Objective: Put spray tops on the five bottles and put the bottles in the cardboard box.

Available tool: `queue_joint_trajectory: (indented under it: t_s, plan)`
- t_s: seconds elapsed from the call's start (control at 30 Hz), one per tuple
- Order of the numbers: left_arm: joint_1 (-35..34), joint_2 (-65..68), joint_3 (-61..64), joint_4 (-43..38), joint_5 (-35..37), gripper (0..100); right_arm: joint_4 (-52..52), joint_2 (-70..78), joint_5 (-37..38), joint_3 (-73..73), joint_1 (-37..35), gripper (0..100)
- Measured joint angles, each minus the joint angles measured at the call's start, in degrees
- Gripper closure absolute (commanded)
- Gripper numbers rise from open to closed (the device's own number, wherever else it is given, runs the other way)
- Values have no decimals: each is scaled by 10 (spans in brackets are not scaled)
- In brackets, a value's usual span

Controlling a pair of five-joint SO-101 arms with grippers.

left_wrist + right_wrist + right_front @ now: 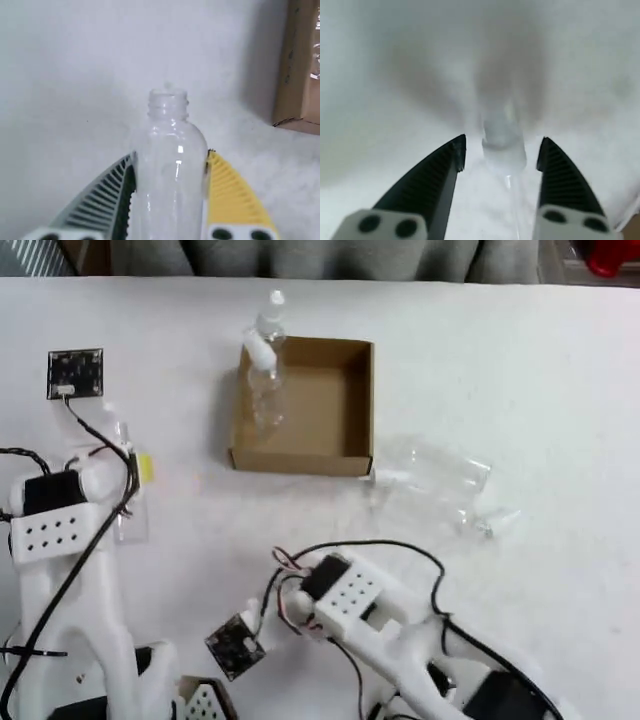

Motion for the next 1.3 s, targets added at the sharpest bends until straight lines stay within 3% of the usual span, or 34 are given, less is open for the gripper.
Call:
queue_joint_trajectory:
  t_s: [0.2, 0.33, 0.47, 0.77, 1.1, 1.3]
  plan:
    - [0, 0, 0, 0, 0, 945, -31, 50, -4, -4, 2, 871]
    - [0, 0, 0, 0, 0, 945, -46, 54, -4, -6, 3, 989]
    - [0, 0, 0, 0, 0, 946, -66, 55, -13, -8, 5, 985]
    - [0, 0, 0, 0, 0, 946, -39, 57, -152, -84, 76, 983]
    - [8, 0, 0, 0, 26, 947, 142, 58, -438, -309, 164, 983]
    - [9, 0, 1, 0, 36, 948, 296, 58, -495, -416, 231, 983]
